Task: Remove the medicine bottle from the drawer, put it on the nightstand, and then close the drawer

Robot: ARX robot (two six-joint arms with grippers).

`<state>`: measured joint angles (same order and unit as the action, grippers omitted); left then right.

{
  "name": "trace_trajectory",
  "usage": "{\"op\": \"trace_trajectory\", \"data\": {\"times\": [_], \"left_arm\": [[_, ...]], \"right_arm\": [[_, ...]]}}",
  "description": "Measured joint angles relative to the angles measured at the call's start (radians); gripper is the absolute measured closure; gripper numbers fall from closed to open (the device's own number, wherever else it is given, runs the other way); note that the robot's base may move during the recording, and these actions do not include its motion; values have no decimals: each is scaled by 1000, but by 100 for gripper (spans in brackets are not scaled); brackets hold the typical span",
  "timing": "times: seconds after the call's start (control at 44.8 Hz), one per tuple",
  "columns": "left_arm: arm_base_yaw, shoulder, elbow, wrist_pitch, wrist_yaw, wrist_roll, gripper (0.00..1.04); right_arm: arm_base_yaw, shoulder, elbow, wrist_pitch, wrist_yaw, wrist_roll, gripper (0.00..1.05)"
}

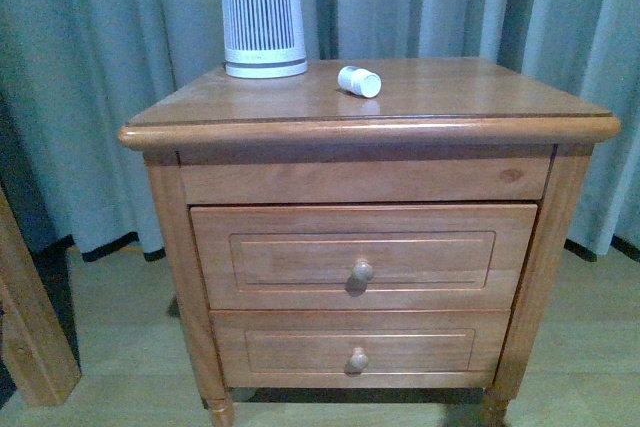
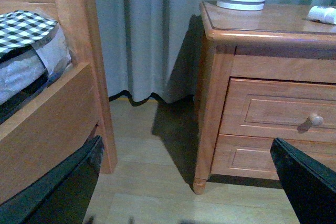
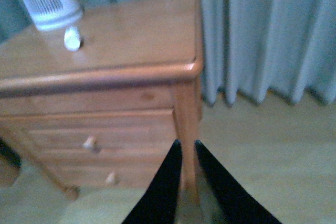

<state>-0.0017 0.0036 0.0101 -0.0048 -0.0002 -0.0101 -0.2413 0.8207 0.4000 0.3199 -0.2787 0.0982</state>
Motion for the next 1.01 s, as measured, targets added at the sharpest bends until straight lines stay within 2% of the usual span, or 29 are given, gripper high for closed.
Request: {"op": "trace_trajectory", "data": {"times": [0.067, 0.112, 0.491, 0.581, 1.005], "left_arm": [[0, 0, 0, 0, 0, 0, 6], [0, 0, 0, 0, 0, 0, 6], [0, 0, 0, 0, 0, 0, 6], [0, 0, 0, 0, 0, 0, 6], [0, 0, 0, 0, 0, 0, 6]], "right_arm": [[-30, -101, -50, 6, 3, -31, 102], [-30, -165, -86, 7, 13, -48, 101], [122, -388, -280, -9, 164, -92, 101], [216, -430, -306, -30, 267, -92, 101], [238, -579, -368, -110, 275, -93, 101]]}}
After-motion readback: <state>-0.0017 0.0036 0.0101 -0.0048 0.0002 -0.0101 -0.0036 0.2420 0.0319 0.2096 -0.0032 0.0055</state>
